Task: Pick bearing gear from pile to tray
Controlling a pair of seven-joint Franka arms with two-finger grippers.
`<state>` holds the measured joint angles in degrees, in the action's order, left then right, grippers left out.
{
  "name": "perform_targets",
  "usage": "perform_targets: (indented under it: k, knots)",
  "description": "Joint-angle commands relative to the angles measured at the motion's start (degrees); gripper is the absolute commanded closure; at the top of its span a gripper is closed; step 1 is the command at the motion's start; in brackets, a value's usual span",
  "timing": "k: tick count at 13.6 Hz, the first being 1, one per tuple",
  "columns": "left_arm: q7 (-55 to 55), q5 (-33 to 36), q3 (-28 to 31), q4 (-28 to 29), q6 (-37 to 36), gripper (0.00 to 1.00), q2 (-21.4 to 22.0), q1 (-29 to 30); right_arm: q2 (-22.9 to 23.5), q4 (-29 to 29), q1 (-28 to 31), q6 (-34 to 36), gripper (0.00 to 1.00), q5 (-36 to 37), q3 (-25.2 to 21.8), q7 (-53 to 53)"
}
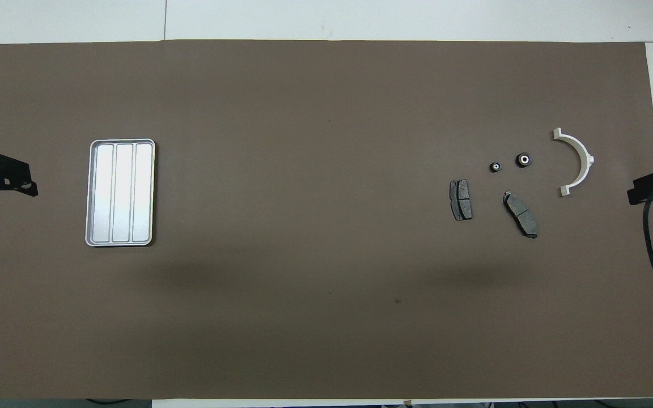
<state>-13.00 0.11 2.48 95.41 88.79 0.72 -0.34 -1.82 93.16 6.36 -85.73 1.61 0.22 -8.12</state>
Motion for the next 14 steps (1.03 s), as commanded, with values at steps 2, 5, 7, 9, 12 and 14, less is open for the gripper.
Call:
perform_targets:
  k: [2,5,7,9,12,14]
  knots:
    - [0.35,-0.63,0.16,1.71,1.03,0.0,1.56,0.07,-1.52,5.52,1.55,-5.81,0.0,0.33,0.48,-0.58]
    - [0.35,-0.63,0.16,1.71,1.03,0.0,1.56,0.07,0.84,10.19,2.43,-16.45,0.0,0.59,0.48,-0.76]
    - [0.35,-0.63,0.16,1.71,1.03,0.0,1.56,0.07,5.84,9.67,2.17,-21.03,0.0,0.77,0.48,-0.76]
    - [0.35,-0.63,0.07,1.71,1.03,0.0,1.56,0.07,10.5,9.5,1.64,-26.3,0.0,0.77,0.66,-0.32]
    - [0.35,-0.63,0.16,1.71,1.03,0.0,1.56,0.07,16.3,9.23,0.16,-32.9,0.0,0.5,1.28,0.3]
    - [0.35,-0.63,0.07,1.71,1.03,0.0,1.56,0.07,19.99,8.97,-0.47,-37.64,0.0,0.33,1.28,0.3]
